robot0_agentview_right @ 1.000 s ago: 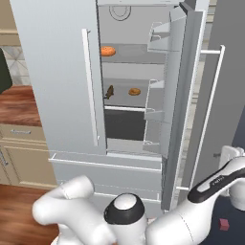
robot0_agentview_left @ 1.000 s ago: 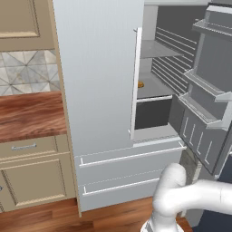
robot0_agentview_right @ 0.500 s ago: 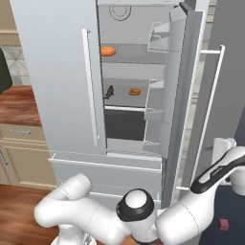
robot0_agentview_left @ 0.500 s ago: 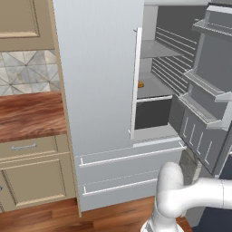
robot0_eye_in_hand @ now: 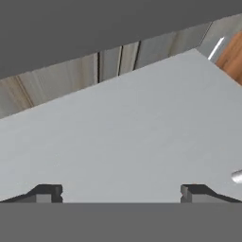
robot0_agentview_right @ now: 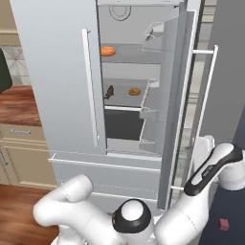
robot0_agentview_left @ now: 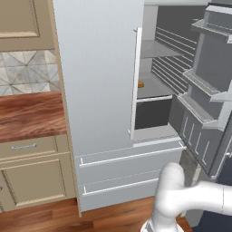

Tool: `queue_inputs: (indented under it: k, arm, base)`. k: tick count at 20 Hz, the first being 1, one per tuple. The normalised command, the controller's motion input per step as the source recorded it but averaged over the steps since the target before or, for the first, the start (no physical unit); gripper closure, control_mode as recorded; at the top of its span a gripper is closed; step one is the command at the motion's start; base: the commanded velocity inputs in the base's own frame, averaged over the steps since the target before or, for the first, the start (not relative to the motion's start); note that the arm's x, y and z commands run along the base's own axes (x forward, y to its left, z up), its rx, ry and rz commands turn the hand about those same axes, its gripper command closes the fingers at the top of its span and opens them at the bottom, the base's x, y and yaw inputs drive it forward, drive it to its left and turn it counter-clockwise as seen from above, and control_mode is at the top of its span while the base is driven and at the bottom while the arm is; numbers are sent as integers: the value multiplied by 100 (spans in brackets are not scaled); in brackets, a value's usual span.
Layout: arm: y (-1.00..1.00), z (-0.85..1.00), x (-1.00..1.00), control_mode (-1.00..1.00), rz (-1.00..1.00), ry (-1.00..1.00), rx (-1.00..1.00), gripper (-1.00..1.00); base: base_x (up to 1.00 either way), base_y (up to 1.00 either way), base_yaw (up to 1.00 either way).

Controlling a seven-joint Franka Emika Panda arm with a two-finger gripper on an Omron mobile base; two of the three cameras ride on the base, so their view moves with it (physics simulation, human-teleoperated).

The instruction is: Place the tupperware on the second highest shelf of the fridge. Make space for the tupperware among the existing items by rearranging them on the shelves if needed. Close the fridge door when finished.

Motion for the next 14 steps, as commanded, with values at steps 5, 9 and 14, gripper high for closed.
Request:
queue_inputs:
  k: [5,9,14]
  arm:
    - [100,0,0,-100,6,-25,-7,-100]
    - [100,0,14,-100,0,-29,-14,-100]
    - [100,33,41,-100,0,-24,-15,-100]
  base:
    - [0,0,0]
    - [0,0,0]
    - [0,0,0]
